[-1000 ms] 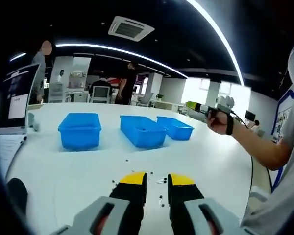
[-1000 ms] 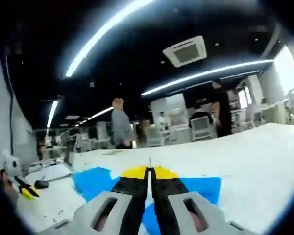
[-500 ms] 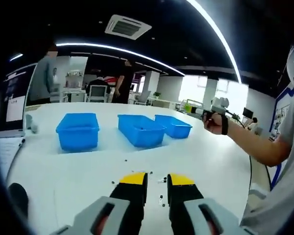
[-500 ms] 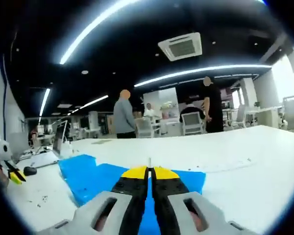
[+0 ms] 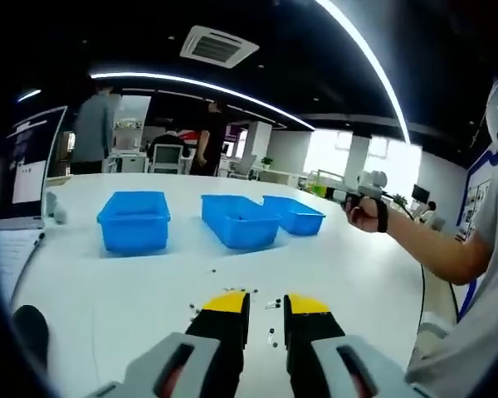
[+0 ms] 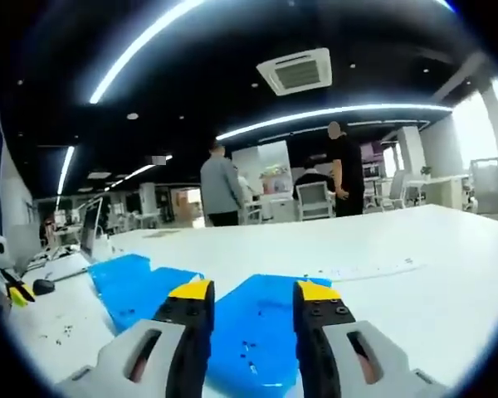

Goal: Pick up the resistors one by one and place each resistor into its matching bin, sorting the parts by color and model until every resistor is separated into the correct bin for its type

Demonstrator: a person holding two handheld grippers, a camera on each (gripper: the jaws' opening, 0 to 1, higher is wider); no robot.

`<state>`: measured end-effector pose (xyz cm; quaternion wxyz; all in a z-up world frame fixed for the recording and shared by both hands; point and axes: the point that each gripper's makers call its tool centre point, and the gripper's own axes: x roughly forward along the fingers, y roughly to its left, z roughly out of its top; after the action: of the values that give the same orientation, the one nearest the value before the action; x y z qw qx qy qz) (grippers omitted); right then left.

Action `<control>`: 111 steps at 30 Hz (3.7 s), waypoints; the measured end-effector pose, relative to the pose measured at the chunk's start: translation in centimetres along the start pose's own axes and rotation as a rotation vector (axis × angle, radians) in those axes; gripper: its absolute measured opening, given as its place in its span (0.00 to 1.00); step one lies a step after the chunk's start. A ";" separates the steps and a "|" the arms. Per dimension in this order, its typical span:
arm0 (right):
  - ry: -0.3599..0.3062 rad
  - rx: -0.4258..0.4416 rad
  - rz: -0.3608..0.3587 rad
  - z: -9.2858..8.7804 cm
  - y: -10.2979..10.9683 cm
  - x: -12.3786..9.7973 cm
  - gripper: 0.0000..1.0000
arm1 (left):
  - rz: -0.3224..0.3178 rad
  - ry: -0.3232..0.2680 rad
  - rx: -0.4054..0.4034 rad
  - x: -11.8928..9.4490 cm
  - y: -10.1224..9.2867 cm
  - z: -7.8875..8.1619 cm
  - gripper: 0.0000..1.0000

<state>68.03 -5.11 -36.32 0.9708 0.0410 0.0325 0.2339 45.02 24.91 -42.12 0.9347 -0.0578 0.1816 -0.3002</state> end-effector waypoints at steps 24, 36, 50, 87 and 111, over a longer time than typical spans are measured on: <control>0.029 -0.052 0.285 -2.7 10.8 -9.0 0.26 | -0.254 0.353 0.328 2.9 -1.2 -1.8 0.20; 0.041 -0.093 0.326 -4.2 12.5 -12.3 0.25 | -0.404 0.554 0.544 6.7 -2.3 -2.1 0.20; 0.020 -0.095 0.296 -3.9 11.5 -14.8 0.25 | -0.466 0.794 0.573 7.9 -3.3 -4.6 0.16; 0.029 -0.080 0.323 -4.8 12.1 -15.5 0.23 | -0.579 0.617 0.353 9.1 -4.7 -1.9 0.08; 0.058 -0.074 0.310 -5.6 10.9 -16.4 0.23 | -0.667 0.742 0.874 9.4 -4.2 -2.7 0.14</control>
<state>48.02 -2.54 -40.12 0.9226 0.0030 0.0449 0.3830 48.87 16.05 -46.57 0.6046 0.3807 0.3253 -0.6194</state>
